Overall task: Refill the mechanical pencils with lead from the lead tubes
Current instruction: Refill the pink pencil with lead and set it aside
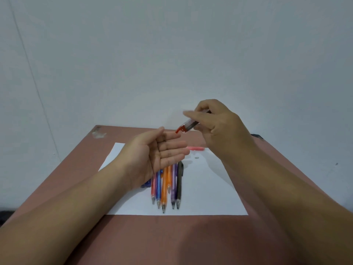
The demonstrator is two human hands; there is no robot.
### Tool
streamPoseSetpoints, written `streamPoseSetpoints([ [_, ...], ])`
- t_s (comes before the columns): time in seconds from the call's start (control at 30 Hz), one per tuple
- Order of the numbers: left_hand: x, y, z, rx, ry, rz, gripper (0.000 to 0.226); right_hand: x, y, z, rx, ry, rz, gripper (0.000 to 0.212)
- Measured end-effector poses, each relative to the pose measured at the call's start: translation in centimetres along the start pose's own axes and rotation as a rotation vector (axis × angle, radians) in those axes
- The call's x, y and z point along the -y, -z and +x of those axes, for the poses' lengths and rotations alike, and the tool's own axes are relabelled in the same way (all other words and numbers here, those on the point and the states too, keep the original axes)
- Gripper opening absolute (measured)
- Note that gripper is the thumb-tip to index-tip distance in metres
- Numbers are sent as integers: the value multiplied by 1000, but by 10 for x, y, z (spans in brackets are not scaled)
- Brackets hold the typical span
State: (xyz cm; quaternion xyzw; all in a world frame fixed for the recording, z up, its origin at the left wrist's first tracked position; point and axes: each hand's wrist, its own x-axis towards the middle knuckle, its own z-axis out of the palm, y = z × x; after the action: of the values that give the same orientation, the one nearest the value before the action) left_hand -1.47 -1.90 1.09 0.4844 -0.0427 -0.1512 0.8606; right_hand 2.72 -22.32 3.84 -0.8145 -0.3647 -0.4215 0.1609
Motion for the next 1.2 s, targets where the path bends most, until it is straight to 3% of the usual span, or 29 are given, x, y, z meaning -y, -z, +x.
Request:
streamPoseSetpoints([
  [0.1, -1, 1, 0, 6, -6, -22, 49, 3, 9, 5, 59, -42, -50, 82],
  [0.2, -2, 2, 0, 16, -8, -50, 50, 8, 14, 6, 98, -57, -72, 92],
  [0.3, -3, -1, -2, 30, -1, -68, 51, 7, 11, 6, 99, -80, -62, 88],
  [0.4, -3, -2, -4, 46, 19, -69, 51, 3, 5, 2, 59, 6, -28, 49],
  [0.47, -4, -2, -4, 55, 29, -63, 51, 2, 1, 0, 62, 30, -34, 37],
  [0.67, -4, -1, -5, 56, 25, -75, 53, 7, 8, 5, 134, -8, -95, 81],
  [0.8, -4, -1, -5, 57, 28, -78, 53, 8, 8, 6, 133, -16, -134, 82],
  [0.93, -4, 1, -3, 44, 16, -87, 52, -1, 3, 3, 151, 73, -119, 48],
  [1.1, -4, 1, -4, 20, -5, -83, 50, 5, 6, 5, 205, 35, -129, 89],
  [1.2, -4, 1, -4, 13, -22, -91, 49, 8, 9, 5, 179, 22, -119, 90],
])
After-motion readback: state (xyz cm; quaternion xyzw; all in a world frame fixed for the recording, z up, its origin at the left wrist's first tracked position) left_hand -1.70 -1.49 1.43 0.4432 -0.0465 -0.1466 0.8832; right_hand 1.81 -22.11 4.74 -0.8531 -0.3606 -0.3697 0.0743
